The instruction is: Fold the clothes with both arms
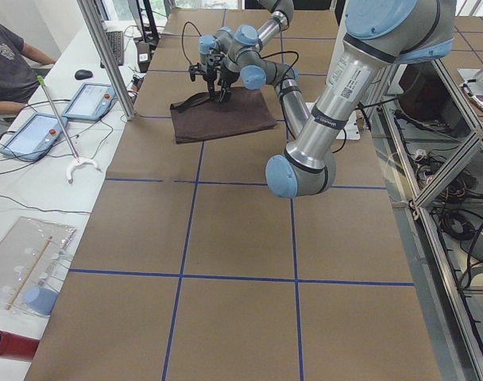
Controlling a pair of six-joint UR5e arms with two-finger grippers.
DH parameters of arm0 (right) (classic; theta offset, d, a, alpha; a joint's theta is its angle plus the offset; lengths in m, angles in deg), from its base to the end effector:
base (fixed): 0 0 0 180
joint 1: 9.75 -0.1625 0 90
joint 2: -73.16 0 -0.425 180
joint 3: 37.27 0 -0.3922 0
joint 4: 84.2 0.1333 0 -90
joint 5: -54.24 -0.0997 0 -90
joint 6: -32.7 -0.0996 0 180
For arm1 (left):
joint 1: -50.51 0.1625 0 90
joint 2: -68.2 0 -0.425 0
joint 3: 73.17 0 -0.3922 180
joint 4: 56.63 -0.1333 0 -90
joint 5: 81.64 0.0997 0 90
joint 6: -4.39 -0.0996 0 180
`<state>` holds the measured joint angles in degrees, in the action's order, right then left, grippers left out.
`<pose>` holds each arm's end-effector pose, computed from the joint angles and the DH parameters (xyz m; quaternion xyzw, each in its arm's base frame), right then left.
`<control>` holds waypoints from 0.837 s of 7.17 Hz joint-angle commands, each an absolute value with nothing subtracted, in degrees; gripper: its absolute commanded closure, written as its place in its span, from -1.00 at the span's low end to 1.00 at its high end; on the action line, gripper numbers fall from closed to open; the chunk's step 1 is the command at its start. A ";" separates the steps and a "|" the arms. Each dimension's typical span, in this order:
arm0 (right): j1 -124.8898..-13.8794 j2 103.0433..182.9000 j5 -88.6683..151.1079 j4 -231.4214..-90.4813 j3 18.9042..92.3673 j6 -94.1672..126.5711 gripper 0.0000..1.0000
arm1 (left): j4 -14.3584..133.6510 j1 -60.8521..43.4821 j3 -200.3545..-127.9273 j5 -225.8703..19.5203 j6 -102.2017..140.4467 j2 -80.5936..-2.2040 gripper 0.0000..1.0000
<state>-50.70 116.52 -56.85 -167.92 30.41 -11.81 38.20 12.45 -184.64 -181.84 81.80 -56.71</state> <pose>-0.5400 -0.5976 0.3220 0.0490 -0.3099 -0.0858 0.9456 0.3966 -0.4574 0.1443 0.1478 0.4911 -0.1448 0.8462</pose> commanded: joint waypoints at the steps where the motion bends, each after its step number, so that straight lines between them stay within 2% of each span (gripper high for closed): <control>1: -51.15 116.58 -56.76 -167.88 29.53 -10.37 -1.00 | 38.29 12.45 -184.70 -181.84 81.74 -56.78 -1.00; 6: -57.99 116.76 -56.50 -167.09 25.66 -6.51 -1.00 | 38.29 12.45 -184.70 -181.84 81.82 -57.05 -1.00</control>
<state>-55.93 116.70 -56.60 -167.60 26.81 -7.69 38.29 12.45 -184.65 -181.84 81.82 -56.96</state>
